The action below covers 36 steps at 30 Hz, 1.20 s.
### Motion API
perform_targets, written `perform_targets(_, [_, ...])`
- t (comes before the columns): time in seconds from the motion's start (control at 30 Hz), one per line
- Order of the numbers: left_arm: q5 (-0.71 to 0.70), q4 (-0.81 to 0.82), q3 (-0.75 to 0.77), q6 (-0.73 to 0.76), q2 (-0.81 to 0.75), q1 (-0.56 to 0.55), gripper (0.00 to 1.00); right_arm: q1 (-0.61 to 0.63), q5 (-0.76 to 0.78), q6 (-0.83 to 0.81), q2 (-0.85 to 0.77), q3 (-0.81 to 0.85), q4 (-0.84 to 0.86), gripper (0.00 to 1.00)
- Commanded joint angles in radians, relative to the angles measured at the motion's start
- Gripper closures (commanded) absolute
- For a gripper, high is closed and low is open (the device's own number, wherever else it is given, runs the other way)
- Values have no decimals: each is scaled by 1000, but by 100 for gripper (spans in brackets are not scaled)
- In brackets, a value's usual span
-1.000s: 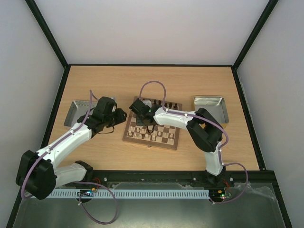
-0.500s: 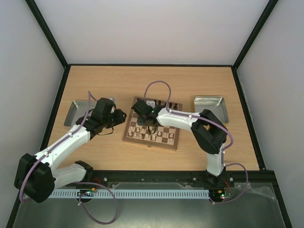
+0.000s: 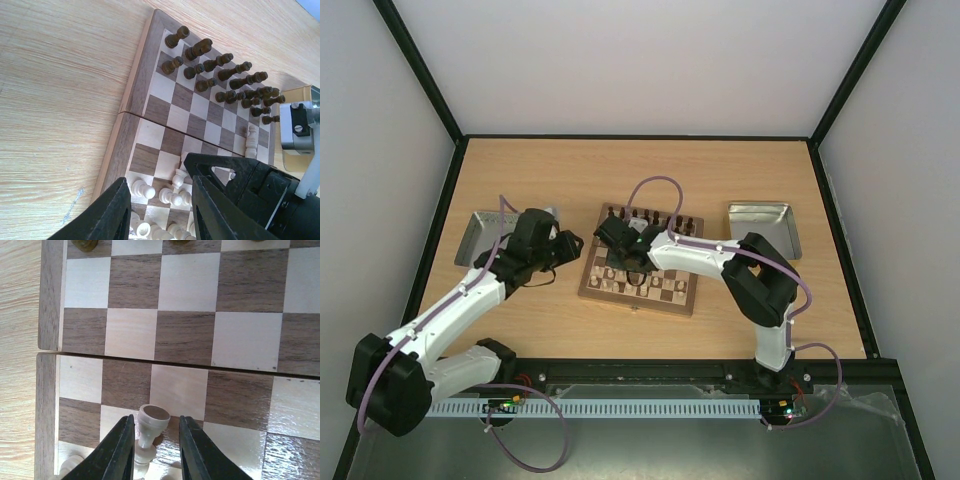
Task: Set up the chess pieces on the board
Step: Pick up the chess piece from the chessboard.
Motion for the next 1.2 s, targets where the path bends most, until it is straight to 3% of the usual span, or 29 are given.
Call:
perform_targets(0.0, [-11,4,-4,16,-17,10,64,4,29,41,19,-6,7,77])
perform_targets(0.33, [-10,0,-3,24,-17,17,64,5,53,29,83,53,-6,81])
perform_targets(0.43, [-8,-3,0,26,-17,19,64,4,63,28,87,53,-5,91])
perform_targets(0.63, [10,10,-6,25,-22,20,62,-12,121,47,67,58,46,93])
perform_targets(0.87, [70,70,-3,32,-18,19,57,-60,133,77,-55,3,173,93])
perform_targets(1.17, [141,210,-28,27,-29,-7,51,-120,-47,209,-308,-251,358,93])
